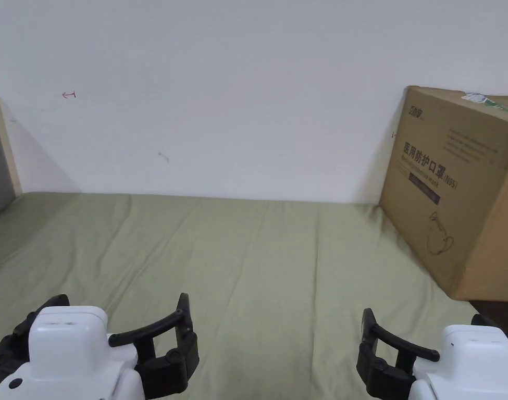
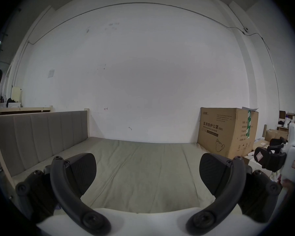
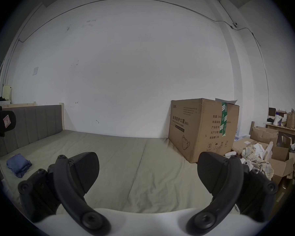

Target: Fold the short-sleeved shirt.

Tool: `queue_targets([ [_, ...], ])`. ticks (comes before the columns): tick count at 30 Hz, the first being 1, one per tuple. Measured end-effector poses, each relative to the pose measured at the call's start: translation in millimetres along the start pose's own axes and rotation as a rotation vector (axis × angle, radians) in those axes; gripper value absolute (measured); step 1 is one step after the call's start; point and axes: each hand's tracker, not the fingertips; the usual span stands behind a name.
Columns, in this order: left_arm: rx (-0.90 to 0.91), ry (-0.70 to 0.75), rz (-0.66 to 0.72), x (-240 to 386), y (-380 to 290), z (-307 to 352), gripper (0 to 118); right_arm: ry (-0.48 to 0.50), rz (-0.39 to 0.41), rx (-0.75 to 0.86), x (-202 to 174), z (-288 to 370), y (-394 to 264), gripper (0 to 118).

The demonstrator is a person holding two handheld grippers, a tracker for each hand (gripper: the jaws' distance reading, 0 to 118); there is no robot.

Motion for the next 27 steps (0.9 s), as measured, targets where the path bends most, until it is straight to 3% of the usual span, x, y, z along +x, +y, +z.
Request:
queue_targets([
  [13,0.042,-0.029,-0.099,5.0,4.5,1.6,118,0.01,0.004,0.002,-5.9,-0.2,2.5,115],
  [27,0.033,-0.044,-0.081,8.7,5.9,1.3,118,0.026,0.028,-0.005,-9.8,1.9,-1.2,115],
])
